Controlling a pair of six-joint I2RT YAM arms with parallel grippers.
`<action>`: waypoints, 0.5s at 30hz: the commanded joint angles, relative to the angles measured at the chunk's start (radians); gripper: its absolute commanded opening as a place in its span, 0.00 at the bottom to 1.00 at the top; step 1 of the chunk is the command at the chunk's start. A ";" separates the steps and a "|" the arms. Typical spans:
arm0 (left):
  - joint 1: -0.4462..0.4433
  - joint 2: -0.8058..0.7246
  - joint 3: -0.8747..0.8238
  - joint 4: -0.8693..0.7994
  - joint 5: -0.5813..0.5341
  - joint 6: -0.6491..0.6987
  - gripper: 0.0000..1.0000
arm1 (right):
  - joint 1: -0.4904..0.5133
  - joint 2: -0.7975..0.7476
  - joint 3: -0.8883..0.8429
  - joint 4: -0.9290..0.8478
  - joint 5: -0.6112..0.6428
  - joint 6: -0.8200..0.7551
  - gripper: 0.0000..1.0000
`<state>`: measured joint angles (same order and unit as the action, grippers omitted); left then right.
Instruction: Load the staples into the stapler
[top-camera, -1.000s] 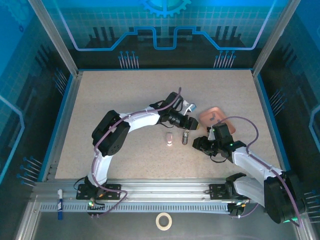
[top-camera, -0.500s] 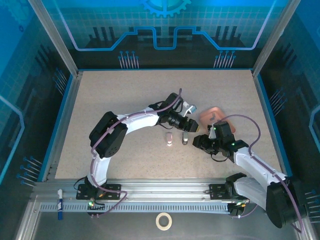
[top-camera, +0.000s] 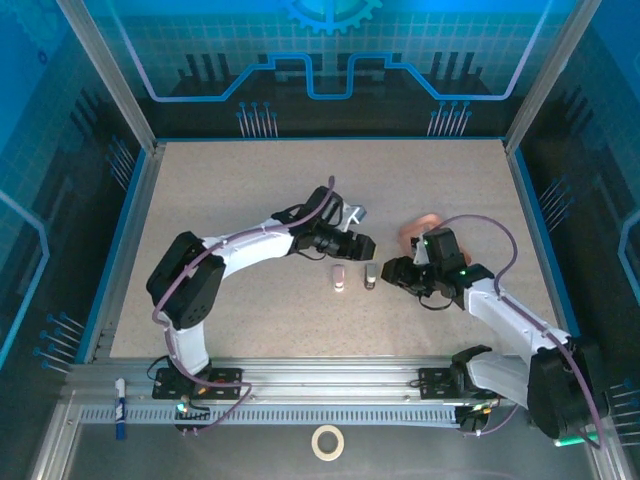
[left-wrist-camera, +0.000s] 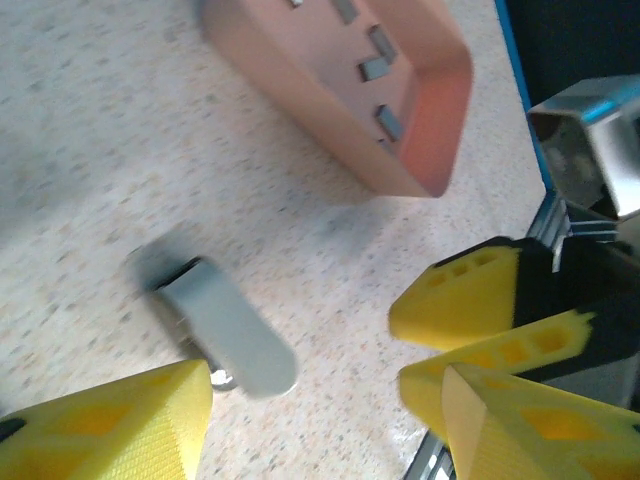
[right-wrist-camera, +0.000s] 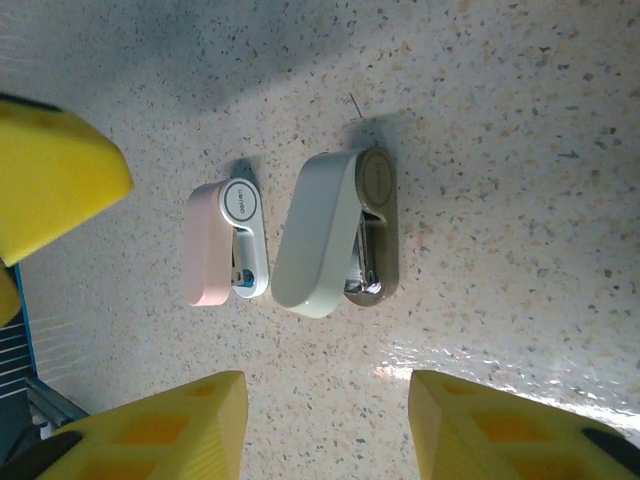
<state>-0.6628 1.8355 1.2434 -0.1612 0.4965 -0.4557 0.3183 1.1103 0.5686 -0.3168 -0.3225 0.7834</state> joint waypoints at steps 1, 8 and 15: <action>0.026 -0.065 -0.064 0.045 -0.024 -0.058 0.64 | 0.020 0.043 0.044 -0.027 -0.006 -0.027 0.50; 0.069 -0.123 -0.149 0.079 -0.037 -0.085 0.64 | 0.059 0.161 0.079 0.008 0.007 -0.028 0.49; 0.086 -0.138 -0.170 0.081 -0.030 -0.084 0.64 | 0.090 0.251 0.100 0.028 0.028 -0.024 0.47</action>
<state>-0.5850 1.7321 1.0901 -0.0982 0.4671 -0.5262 0.3950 1.3380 0.6437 -0.3031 -0.3107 0.7685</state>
